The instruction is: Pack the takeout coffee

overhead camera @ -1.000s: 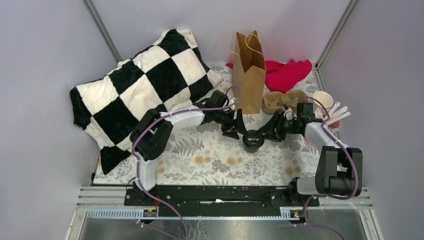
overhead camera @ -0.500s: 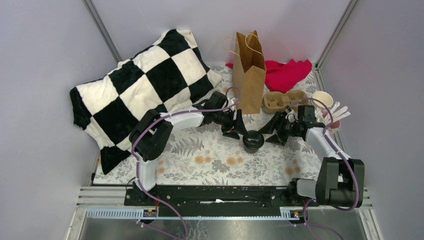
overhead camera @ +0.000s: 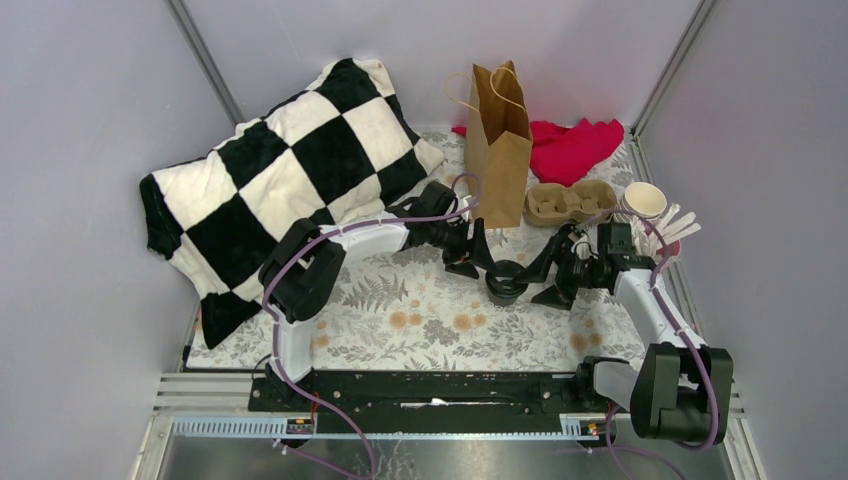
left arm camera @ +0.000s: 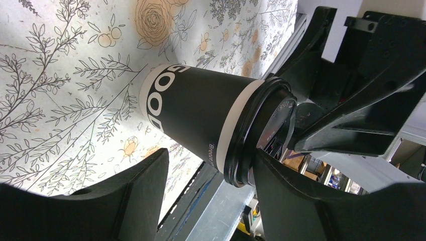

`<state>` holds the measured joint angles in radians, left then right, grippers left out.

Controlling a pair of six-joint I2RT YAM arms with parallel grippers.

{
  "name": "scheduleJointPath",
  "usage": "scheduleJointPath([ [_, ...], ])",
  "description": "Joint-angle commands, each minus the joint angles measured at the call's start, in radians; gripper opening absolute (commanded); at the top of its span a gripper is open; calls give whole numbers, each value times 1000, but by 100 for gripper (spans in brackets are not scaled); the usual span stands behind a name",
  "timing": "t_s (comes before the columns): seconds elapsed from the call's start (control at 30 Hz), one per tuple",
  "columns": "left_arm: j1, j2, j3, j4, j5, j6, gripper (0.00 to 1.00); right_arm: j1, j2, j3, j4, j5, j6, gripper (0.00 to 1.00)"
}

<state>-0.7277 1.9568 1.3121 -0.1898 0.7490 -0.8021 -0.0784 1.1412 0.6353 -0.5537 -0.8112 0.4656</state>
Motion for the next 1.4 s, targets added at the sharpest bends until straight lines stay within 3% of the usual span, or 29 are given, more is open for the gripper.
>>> scheduleJointPath([
  [0.0,-8,36,-12,-68,-114,35,65,5,10,-30,39,-85,20,81],
  [0.23,-7,43,-6,-69,-116,36,65,5,20,-64,25,-94,-3,66],
  [0.33,-9,46,-12,-62,-116,32,65,5,45,-96,61,-50,19,55],
  [0.47,-8,45,-38,-49,-121,28,65,7,79,-133,85,112,63,48],
  [0.63,-8,38,-66,-48,-136,36,65,12,86,-93,-3,309,75,44],
  [0.73,-11,24,-42,-69,-143,45,64,19,32,-69,-11,264,68,50],
  [0.93,-16,-9,108,-139,-138,53,69,24,-81,71,-136,192,17,77],
  [1.2,-15,-40,182,-189,-136,60,85,71,-52,235,-240,235,-47,89],
  [1.37,-10,-151,186,-283,-218,109,95,228,-1,372,-325,380,-74,92],
])
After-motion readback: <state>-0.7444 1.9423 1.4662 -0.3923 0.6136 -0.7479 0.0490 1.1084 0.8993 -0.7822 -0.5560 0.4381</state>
